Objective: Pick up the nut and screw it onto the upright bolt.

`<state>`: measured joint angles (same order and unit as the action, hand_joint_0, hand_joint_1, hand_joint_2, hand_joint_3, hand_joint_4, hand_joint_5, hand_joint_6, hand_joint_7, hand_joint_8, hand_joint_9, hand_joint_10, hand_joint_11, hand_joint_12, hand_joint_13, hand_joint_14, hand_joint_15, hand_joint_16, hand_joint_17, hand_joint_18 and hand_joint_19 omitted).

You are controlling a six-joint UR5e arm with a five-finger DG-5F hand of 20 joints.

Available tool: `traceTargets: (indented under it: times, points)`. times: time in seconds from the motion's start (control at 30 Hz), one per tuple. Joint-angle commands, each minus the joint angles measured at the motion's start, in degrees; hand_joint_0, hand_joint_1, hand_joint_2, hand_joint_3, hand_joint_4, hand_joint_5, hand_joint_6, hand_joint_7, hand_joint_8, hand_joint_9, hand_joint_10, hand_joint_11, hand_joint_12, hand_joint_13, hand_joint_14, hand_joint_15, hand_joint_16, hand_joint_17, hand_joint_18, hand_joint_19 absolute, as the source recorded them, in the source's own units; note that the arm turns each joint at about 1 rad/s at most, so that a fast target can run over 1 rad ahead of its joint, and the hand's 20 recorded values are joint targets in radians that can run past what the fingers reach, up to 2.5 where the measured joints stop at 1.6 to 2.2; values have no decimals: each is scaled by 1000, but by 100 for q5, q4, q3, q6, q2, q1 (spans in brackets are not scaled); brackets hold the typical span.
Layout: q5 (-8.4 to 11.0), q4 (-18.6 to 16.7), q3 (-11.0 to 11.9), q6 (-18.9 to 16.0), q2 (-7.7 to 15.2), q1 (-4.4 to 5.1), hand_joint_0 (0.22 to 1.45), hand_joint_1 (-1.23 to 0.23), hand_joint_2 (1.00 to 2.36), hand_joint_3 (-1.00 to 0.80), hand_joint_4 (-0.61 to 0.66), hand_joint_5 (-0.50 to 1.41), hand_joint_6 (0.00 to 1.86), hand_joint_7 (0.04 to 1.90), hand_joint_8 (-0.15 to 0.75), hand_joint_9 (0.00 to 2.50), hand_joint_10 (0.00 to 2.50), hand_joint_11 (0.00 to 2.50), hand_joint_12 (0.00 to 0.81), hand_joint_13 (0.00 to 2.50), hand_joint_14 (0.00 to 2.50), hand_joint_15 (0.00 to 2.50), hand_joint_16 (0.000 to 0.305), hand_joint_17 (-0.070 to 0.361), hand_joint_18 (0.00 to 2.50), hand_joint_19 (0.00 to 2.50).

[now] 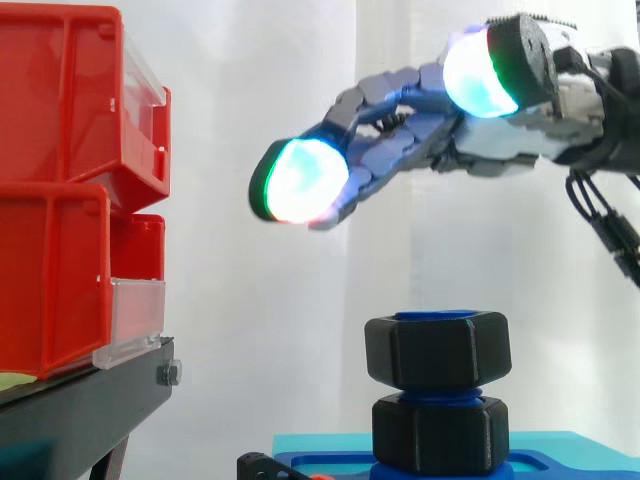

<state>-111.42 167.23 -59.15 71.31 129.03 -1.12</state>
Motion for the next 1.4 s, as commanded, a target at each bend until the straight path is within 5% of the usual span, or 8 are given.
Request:
traceTargets:
  times: [0.0,0.73,1.37]
  points:
    - [94,-428,-264,-214,0,112,486,-83,1000,-500,192,-198,501,565,226,413,0,0,309,130,0,0,39,87,0,0]
    - [437,-815,-826,-258,0,341,493,-42,1000,-500,165,-205,501,578,212,323,0,0,315,72,0,0,41,92,0,0]
    - [411,-701,-835,-249,0,376,501,-80,1000,-500,195,-178,502,676,232,374,0,0,314,142,0,0,39,89,0,0]
